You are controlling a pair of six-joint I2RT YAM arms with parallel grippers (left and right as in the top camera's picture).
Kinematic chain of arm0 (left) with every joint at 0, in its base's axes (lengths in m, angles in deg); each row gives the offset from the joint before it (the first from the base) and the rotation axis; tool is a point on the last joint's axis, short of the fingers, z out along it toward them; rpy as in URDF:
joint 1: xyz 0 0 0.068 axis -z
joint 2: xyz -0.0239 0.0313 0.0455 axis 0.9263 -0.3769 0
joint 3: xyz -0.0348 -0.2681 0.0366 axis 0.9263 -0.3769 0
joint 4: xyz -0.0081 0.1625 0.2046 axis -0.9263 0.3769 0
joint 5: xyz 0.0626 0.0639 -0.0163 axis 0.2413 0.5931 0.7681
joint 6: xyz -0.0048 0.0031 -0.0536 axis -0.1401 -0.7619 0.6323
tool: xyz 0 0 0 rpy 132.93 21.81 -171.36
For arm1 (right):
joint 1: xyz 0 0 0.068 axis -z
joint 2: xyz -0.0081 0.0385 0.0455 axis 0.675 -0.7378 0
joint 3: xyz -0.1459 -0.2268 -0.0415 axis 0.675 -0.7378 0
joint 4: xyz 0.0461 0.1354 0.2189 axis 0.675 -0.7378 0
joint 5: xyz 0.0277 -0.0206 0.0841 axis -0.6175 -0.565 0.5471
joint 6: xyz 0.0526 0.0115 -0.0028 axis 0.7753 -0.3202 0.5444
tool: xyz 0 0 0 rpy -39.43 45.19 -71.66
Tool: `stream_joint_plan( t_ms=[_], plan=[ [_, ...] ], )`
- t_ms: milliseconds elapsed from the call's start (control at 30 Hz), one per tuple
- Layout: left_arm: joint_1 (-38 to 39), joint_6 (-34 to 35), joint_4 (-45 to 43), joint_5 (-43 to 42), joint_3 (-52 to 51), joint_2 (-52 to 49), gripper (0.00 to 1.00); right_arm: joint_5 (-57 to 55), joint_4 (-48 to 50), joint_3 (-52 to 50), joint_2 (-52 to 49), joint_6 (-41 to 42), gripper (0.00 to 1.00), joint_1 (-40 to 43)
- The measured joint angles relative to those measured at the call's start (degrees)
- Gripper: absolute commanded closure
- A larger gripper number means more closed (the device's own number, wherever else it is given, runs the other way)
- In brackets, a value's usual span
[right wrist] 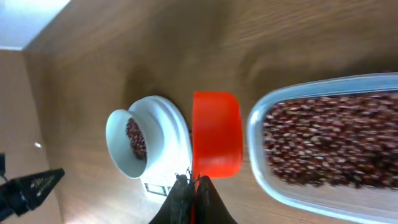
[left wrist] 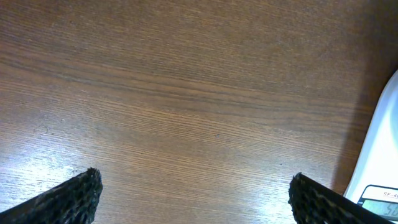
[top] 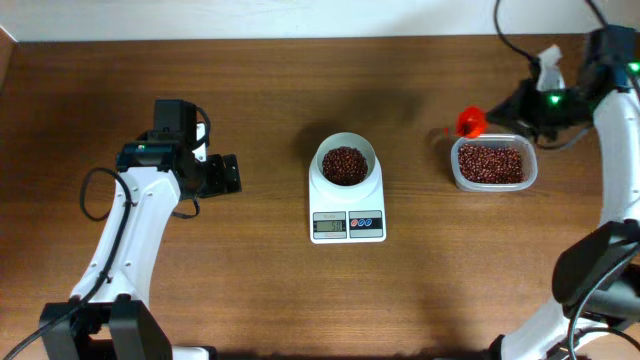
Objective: Scoop item into bowl and weigh 50g on scale
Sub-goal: 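Move the scoop back right into the bean container, then release the scoop in the container and raise the right gripper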
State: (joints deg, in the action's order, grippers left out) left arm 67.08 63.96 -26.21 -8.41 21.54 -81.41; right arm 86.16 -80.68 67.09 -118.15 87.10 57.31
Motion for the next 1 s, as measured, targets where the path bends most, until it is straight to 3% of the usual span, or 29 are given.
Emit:
stream_joint_plan(
  t_ms=[267, 433, 567, 633, 667, 767, 800, 867, 967, 1000],
  plan=[
    [0.0, 0.0, 0.0, 0.0, 0.0, 0.0, 0.01, -11.1, -3.4, -1.3, 0.0, -0.2, 0.96, 2.0],
    [0.0, 0.0, 0.0, 0.0, 0.0, 0.0, 0.01, -12.1, 3.1, -9.6, -0.2, -0.1, 0.96, 2.0],
    [0.0, 0.0, 0.0, 0.0, 0.0, 0.0, 0.01, -20.6, 5.0, -12.2, -0.3, 0.7, 0.78, 0.6],
    [0.0, 0.0, 0.0, 0.0, 0.0, 0.0, 0.01, -22.3, 6.1, -12.3, -0.3, 0.9, 0.59, 0.0],
    [0.0, 0.0, 0.0, 0.0, 0.0, 0.0, 0.01, -22.5, 6.5, -12.3, -0.3, 1.1, 0.43, 0.0],
    [0.0, 0.0, 0.0, 0.0, 0.0, 0.0, 0.01, -23.7, 8.4, -12.3, -0.3, 0.9, 0.26, -0.2],
    [0.0, 0.0, 0.0, 0.0, 0.0, 0.0, 0.01, -25.2, 8.9, -12.3, -0.3, 0.7, 0.1, -0.3],
    [0.0, 0.0, 0.0, 0.0, 0.0, 0.0, 0.01, -25.5, 8.8, -12.3, -0.3, 0.8, 0.01, -0.3],
    [0.0, 0.0, 0.0, 0.0, 0.0, 0.0, 0.01, -25.3, 8.0, -12.4, -0.3, 0.7, 0.01, -0.3],
    [0.0, 0.0, 0.0, 0.0, 0.0, 0.0, 0.01, -25.3, 8.0, -12.4, -0.3, 0.7, 0.2, -0.3]
  ],
)
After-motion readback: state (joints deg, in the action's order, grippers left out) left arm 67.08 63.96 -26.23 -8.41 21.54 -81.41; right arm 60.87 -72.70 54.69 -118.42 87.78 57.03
